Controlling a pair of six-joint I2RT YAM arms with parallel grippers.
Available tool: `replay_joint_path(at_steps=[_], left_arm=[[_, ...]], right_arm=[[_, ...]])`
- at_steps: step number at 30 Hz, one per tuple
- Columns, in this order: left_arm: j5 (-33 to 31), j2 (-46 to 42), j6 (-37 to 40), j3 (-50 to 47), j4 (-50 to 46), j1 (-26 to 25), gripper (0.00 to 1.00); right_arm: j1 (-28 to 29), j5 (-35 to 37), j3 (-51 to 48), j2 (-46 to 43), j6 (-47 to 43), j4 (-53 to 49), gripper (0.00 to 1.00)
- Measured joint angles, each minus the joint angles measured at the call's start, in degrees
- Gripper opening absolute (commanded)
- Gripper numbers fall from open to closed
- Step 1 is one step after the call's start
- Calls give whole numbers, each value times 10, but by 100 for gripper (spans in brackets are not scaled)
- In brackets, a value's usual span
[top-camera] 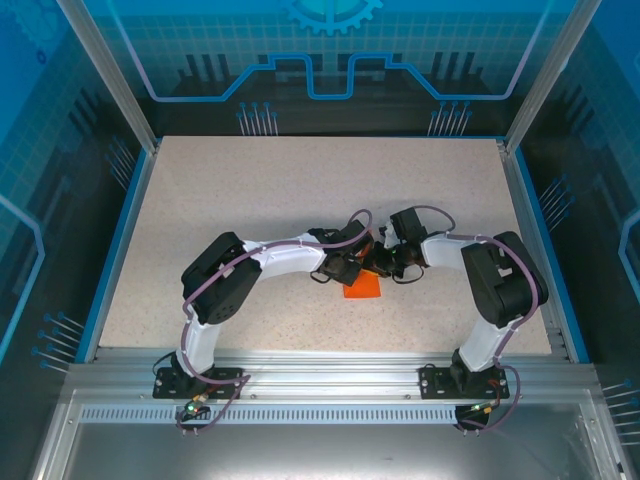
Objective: Fold a paper plane with a square sheet of paper (fold left side to right side)
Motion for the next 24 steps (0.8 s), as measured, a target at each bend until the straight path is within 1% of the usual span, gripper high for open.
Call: replay_joint_path(at_steps=[3, 6, 11, 14, 19, 22, 24], left_arm=[[0, 0, 0, 0, 0, 0, 13], [0, 0, -1, 0, 1, 0, 20], [2, -8, -1, 0, -3, 0, 35], [2, -38, 0, -2, -9, 0, 44], [21, -136, -3, -39, 5, 0, 49], [64, -189, -7, -78, 36, 0, 49], [97, -201, -11, -98, 58, 0, 49]], right_arm=[[0, 1, 0, 0, -4, 0, 11], [0, 1, -1, 1, -7, 1, 11], [0, -1, -8, 1, -7, 13, 11], [-1, -2, -8, 1, -7, 15, 11], [-1, -3, -10, 1, -6, 17, 11], [-1, -4, -11, 1, -6, 20, 11], [-1, -4, -11, 1, -6, 21, 11]])
